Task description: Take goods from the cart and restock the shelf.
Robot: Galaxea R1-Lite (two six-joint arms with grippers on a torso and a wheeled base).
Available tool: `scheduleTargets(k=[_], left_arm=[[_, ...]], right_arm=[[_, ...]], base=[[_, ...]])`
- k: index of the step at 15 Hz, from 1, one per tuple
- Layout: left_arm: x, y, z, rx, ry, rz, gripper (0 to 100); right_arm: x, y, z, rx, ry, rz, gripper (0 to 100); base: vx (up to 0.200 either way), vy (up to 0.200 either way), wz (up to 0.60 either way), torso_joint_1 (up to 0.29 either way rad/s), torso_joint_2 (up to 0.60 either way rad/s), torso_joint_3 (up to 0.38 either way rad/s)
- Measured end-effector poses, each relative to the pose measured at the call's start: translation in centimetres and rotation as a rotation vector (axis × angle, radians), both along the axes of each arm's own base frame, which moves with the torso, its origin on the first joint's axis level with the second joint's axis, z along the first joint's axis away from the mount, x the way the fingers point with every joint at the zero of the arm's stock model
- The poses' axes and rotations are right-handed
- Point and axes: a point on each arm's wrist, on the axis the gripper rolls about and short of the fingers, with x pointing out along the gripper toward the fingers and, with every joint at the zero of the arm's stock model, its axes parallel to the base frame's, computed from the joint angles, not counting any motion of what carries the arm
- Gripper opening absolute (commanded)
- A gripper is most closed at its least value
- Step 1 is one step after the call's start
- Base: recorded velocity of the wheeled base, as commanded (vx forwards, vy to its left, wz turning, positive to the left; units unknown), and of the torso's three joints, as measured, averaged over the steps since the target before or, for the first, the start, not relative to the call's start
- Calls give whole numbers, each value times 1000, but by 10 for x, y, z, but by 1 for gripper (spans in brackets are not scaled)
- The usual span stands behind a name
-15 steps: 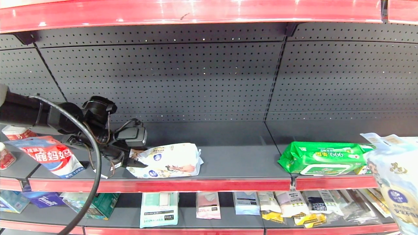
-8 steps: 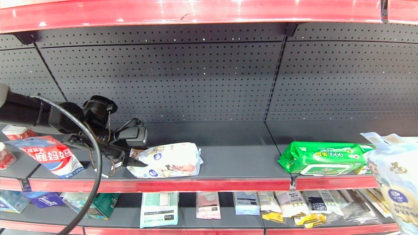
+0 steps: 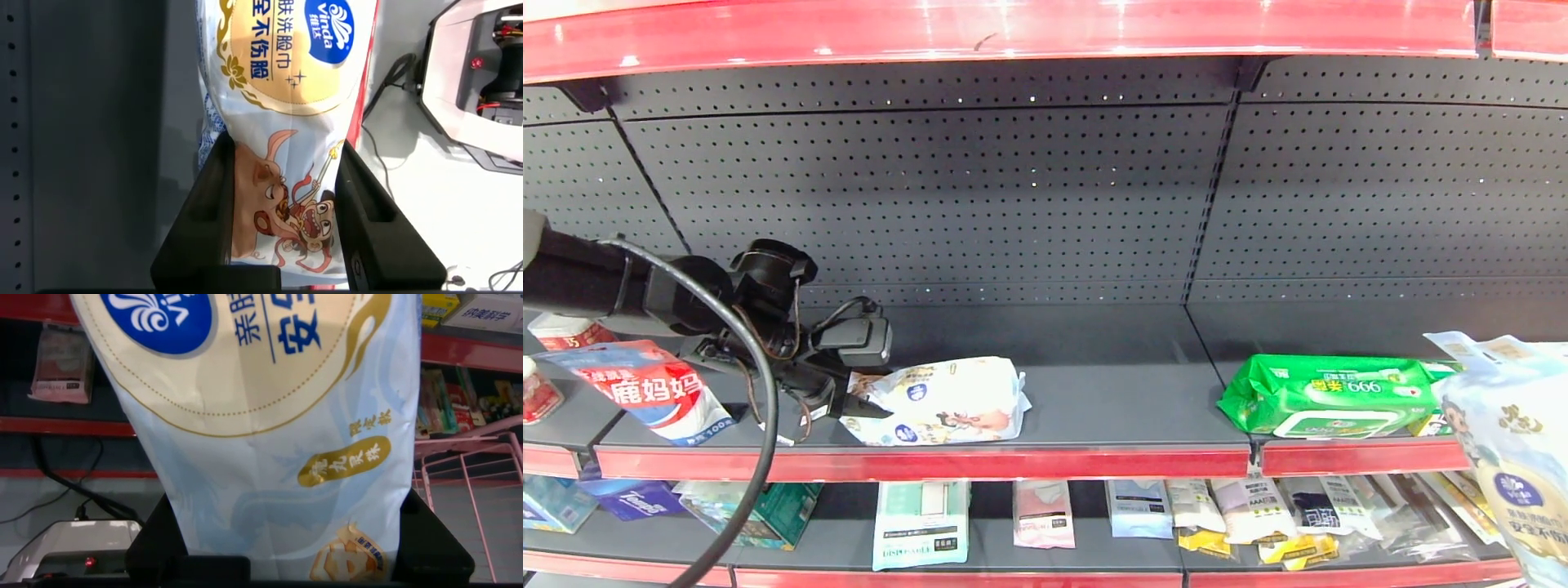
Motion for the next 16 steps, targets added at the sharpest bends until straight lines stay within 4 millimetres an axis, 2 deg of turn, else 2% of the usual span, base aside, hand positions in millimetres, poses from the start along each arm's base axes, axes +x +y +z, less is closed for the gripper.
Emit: scheduleTargets(k=[3, 4, 12, 16], left_arm=[[0, 0, 0, 3, -4, 0, 0], [0, -1, 0, 3, -4, 0, 100], [-1, 0, 2, -4, 4, 17, 100], [-4, -1, 11, -51, 37, 96, 100]], right_arm=[[0, 0, 0, 0, 0, 0, 0], [0, 0, 0, 0, 0, 0, 0], [0, 0, -1, 0, 2, 1, 0], [0, 0, -1, 0, 5, 1, 0]], base=[[0, 0, 0, 0, 0, 0], [0, 0, 0, 0, 0, 0], [0, 0, 0, 0, 0, 0], [0, 0, 0, 0, 0, 0]])
